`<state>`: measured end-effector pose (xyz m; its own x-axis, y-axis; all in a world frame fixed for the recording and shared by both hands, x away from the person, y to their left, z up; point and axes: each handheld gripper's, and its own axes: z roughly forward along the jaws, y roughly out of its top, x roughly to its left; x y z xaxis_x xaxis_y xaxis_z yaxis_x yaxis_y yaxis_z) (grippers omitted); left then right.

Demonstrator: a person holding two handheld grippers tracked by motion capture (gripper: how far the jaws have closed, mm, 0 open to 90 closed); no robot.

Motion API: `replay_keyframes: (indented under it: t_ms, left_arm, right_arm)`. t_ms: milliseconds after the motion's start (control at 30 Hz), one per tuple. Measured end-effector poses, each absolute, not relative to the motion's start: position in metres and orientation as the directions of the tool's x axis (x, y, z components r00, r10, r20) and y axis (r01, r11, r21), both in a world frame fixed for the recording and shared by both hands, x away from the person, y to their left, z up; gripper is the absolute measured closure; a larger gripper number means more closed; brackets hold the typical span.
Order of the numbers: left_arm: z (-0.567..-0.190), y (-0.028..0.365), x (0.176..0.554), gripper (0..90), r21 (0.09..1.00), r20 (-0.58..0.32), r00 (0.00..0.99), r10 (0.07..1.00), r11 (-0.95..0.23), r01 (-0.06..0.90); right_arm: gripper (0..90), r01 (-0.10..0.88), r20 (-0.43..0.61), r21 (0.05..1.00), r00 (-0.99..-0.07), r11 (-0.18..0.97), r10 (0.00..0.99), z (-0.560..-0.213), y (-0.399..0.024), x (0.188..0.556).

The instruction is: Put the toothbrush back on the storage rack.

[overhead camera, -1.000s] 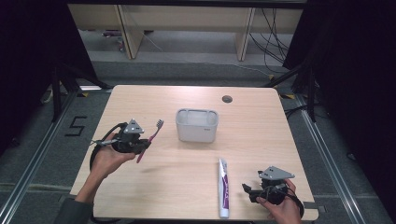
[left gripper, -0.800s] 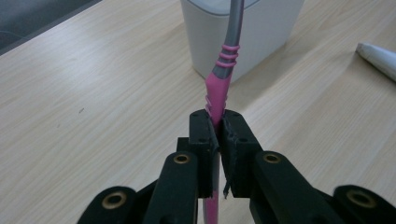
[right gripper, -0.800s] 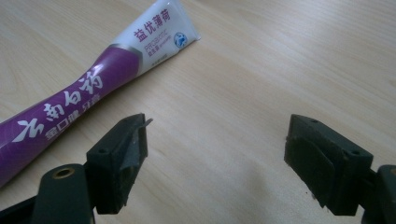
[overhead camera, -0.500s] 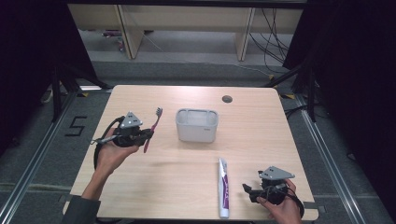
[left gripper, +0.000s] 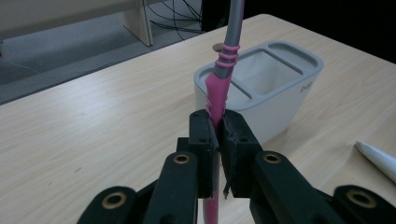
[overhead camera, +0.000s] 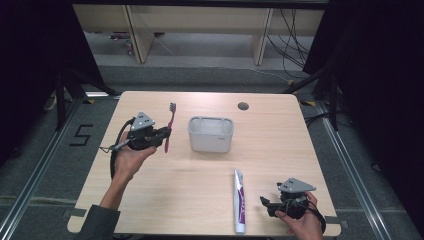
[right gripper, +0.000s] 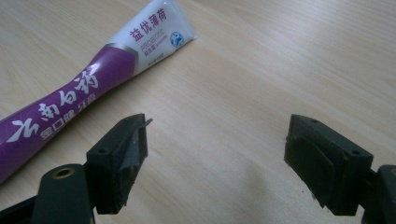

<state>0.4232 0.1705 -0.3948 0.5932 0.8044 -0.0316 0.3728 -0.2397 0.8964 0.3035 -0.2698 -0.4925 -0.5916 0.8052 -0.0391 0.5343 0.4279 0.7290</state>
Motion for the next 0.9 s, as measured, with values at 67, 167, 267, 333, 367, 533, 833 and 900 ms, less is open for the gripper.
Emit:
replay_keyframes:
  t_ms: [67, 167, 267, 333, 367, 533, 833, 900]
  left_arm:
    - [-0.393, 0.169, 0.425, 82.6, 0.905, -0.041, 0.587, 0.808, -0.22, 0.365]
    - [-0.391, 0.167, 0.426, 82.6, 0.911, -0.047, 0.584, 0.81, -0.205, 0.357]
    - [-0.385, 0.164, 0.427, 82.6, 0.922, -0.046, 0.583, 0.811, -0.19, 0.337]
    - [-0.38, 0.161, 0.428, 82.6, 0.932, -0.051, 0.58, 0.813, -0.17, 0.319]
    - [-0.379, 0.16, 0.428, 82.6, 0.936, -0.06, 0.577, 0.814, -0.156, 0.317]
    - [-0.373, 0.153, 0.432, 82.6, 0.945, -0.076, 0.572, 0.817, -0.124, 0.303]
    - [-0.365, 0.142, 0.441, 82.6, 0.958, -0.103, 0.562, 0.82, -0.069, 0.277]
    - [-0.363, 0.14, 0.442, 82.6, 0.961, -0.102, 0.562, 0.821, -0.064, 0.268]
  right_arm:
    - [22.2, 0.537, -0.036, 0.729, -0.59, 0.425, 0.806, -0.492, -0.27, 0.304]
    - [22.2, 0.554, -0.013, 0.724, -0.584, 0.41, 0.812, -0.492, -0.269, 0.303]
    - [22.1, 0.535, -0.027, 0.732, -0.595, 0.421, 0.804, -0.493, -0.27, 0.305]
    - [22.1, 0.537, -0.024, 0.733, -0.593, 0.418, 0.805, -0.493, -0.27, 0.305]
    - [22.1, 0.543, -0.03, 0.728, -0.585, 0.419, 0.811, -0.493, -0.27, 0.304]
    - [22.1, 0.543, -0.023, 0.73, -0.589, 0.416, 0.808, -0.493, -0.27, 0.304]
    - [22.1, 0.536, -0.034, 0.731, -0.589, 0.422, 0.807, -0.493, -0.27, 0.304]
    - [22.1, 0.535, -0.035, 0.732, -0.589, 0.422, 0.807, -0.493, -0.271, 0.304]
